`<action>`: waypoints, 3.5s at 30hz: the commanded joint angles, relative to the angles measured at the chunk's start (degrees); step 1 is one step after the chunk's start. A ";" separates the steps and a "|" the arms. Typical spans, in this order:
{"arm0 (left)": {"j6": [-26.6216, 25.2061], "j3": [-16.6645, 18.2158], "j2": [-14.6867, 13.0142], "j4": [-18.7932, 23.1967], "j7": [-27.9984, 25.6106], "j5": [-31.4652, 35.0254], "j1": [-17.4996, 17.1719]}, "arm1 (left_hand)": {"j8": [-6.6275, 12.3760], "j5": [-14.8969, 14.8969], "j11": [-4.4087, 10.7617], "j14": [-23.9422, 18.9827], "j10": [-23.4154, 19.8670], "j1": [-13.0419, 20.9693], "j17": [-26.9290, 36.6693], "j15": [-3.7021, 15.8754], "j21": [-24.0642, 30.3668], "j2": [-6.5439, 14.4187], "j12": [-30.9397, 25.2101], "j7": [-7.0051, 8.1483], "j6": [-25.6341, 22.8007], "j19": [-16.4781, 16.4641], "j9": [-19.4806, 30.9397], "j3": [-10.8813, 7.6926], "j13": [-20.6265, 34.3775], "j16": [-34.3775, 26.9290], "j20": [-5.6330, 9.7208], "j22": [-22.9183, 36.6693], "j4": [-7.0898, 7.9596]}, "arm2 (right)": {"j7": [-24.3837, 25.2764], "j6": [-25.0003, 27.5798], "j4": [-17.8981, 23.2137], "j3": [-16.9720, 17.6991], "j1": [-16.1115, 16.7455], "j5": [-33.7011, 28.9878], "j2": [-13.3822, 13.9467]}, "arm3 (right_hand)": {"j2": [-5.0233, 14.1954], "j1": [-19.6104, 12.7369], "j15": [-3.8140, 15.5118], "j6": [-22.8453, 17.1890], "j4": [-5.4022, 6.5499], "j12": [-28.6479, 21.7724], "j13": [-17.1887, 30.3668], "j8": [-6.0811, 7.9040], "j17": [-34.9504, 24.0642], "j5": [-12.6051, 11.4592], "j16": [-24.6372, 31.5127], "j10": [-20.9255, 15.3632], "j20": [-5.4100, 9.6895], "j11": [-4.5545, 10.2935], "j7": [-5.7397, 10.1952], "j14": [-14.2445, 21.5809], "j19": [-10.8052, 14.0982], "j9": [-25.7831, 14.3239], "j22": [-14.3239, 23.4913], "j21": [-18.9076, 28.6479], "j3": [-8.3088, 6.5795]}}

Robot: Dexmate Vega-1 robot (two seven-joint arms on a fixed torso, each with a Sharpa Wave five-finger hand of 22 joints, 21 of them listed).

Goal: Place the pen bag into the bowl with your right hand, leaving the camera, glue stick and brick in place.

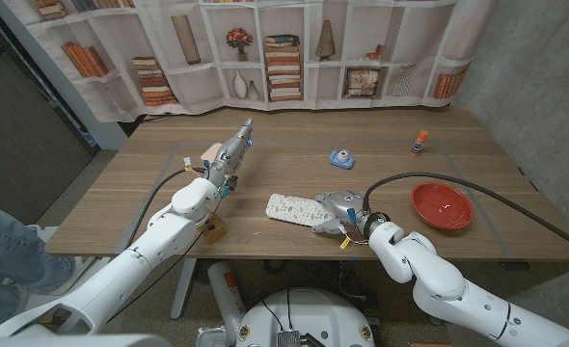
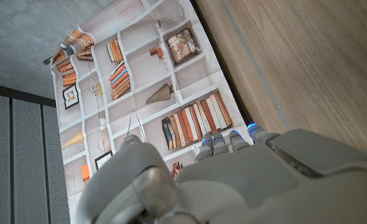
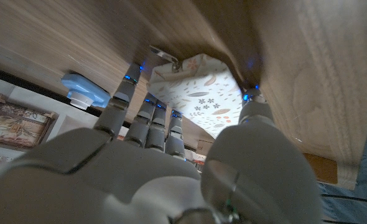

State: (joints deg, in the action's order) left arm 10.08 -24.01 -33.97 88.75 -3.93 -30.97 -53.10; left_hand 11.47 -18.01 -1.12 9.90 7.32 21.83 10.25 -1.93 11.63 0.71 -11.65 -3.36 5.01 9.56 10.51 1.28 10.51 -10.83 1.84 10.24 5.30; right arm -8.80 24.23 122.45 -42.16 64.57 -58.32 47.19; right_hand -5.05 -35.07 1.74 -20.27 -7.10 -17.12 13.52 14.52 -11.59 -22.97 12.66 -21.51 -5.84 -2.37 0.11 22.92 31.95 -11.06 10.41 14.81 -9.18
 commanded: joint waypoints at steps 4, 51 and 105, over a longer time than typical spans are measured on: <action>-0.93 -0.46 -0.02 0.64 -0.57 0.41 -0.08 | -0.06 0.05 0.50 2.43 0.39 0.35 0.24 0.21 -0.06 0.38 0.02 0.21 0.00 7.24 0.26 0.31 0.25 0.09 1.13 0.29 0.23 | 1.84 0.29 -0.38 -0.11 0.30 -0.45 0.18 | 2.12 -1.90 1.62 -5.88 0.01 -3.22 2.12 1.53 -0.94 -0.51 1.81 -4.99 2.03 0.77 1.93 4.57 2.06 -0.34 0.07 -0.33 -0.68; -3.51 -1.61 0.08 1.85 -1.58 1.30 0.47 | -0.15 0.09 0.41 2.65 0.60 0.56 0.25 0.12 -0.06 0.66 0.05 0.23 0.18 7.39 0.27 0.84 0.25 0.11 1.06 0.30 0.21 | 16.63 -4.59 -2.27 2.86 2.96 5.71 1.94 | 11.32 -9.66 7.70 -27.41 -0.52 -10.90 7.10 7.41 -2.70 5.37 5.56 -20.64 8.25 8.75 8.43 18.38 9.86 -1.93 0.43 -0.45 -4.25; -4.24 -2.00 -0.41 2.54 -0.73 1.98 1.88 | -0.19 0.14 0.36 2.74 0.69 0.85 0.24 0.26 -0.02 0.98 0.03 0.08 0.33 7.42 0.27 1.36 0.25 0.11 1.01 0.30 0.17 | 20.55 -4.46 1.16 7.51 5.54 7.95 3.83 | 12.26 -11.68 8.42 -27.56 -0.88 -11.03 7.61 7.28 -2.84 8.53 5.59 -22.08 9.03 8.84 8.07 21.10 10.38 -2.72 0.48 -0.78 -5.15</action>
State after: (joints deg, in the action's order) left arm 6.13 -25.97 -34.21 90.59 -4.60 -29.26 -51.35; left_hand 11.47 -18.01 -0.81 9.89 7.62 22.35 10.25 -1.94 11.63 1.23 -11.65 -3.36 5.01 9.55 10.51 2.30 10.51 -10.83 1.84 10.25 5.21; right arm 11.23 19.12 123.03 -35.69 69.53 -50.73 50.73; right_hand 7.11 -45.87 4.62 -47.30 -8.07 -27.95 20.88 21.62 -14.25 -14.81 17.93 -43.00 3.17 6.33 8.18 43.32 42.22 -13.46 10.80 14.17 -13.93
